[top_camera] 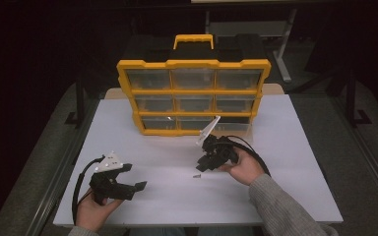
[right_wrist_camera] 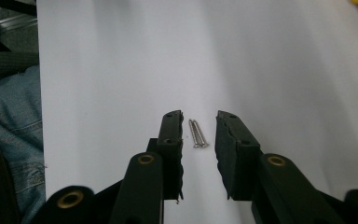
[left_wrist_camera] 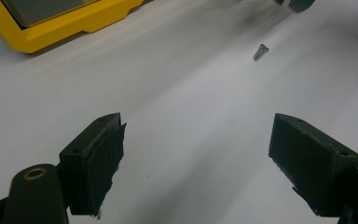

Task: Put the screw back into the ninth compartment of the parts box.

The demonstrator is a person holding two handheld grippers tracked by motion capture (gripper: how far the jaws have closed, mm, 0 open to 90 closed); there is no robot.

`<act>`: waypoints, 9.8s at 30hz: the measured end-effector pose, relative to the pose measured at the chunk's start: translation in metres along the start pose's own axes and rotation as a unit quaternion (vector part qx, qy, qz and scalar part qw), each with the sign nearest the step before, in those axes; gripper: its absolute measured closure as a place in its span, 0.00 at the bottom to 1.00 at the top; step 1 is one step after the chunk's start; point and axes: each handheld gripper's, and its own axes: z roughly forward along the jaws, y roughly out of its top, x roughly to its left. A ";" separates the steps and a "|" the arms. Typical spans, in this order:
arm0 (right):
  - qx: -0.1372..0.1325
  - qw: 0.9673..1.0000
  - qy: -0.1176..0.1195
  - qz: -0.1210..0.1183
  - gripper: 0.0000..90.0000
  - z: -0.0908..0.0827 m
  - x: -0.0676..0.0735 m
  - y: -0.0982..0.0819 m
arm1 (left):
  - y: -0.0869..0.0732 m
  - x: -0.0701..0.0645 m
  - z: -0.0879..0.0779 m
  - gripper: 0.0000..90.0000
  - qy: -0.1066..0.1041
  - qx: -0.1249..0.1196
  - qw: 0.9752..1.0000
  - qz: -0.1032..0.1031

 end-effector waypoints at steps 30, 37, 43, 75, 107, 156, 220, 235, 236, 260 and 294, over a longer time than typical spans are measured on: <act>0.038 0.999 0.007 -0.002 0.88 0.045 -0.015 -0.002 | -0.001 0.000 0.001 0.19 0.001 -0.005 1.000 -0.007; 0.042 0.999 0.009 -0.002 0.88 0.046 -0.016 -0.002 | -0.001 0.002 -0.001 0.19 0.001 -0.004 1.000 -0.001; 0.037 0.999 0.012 -0.008 0.88 0.044 -0.016 -0.001 | -0.001 0.001 -0.001 0.19 0.001 -0.009 1.000 -0.008; 0.055 0.998 -0.013 -0.023 0.90 0.048 -0.014 0.000 | -0.001 0.001 -0.002 0.19 0.005 -0.010 1.000 -0.007; 0.032 0.999 0.005 0.014 0.97 0.013 -0.025 0.010 | 0.000 0.001 -0.003 0.19 0.006 -0.006 1.000 -0.002; -0.044 0.992 -0.076 0.090 0.97 -0.126 -0.070 -0.006 | 0.001 0.001 -0.003 0.20 0.011 -0.007 1.000 0.000; -0.061 0.995 -0.061 0.056 0.64 -0.104 -0.033 0.000 | 0.001 0.002 -0.002 0.19 0.011 -0.002 1.000 0.002; -0.062 0.996 -0.044 0.038 0.61 -0.077 -0.014 -0.002 | 0.001 0.002 -0.002 0.19 0.012 -0.002 1.000 0.001; -0.063 0.996 -0.042 0.037 0.61 -0.075 -0.013 -0.002 | 0.001 0.002 -0.003 0.19 0.012 -0.002 1.000 0.002; -0.021 1.000 -0.005 0.012 0.61 -0.007 0.002 0.000 | 0.001 0.002 -0.002 0.19 0.012 -0.002 1.000 0.001; 0.063 0.998 -0.017 0.000 0.95 0.049 -0.001 -0.001 | 0.001 0.002 -0.003 0.19 0.012 -0.007 1.000 0.003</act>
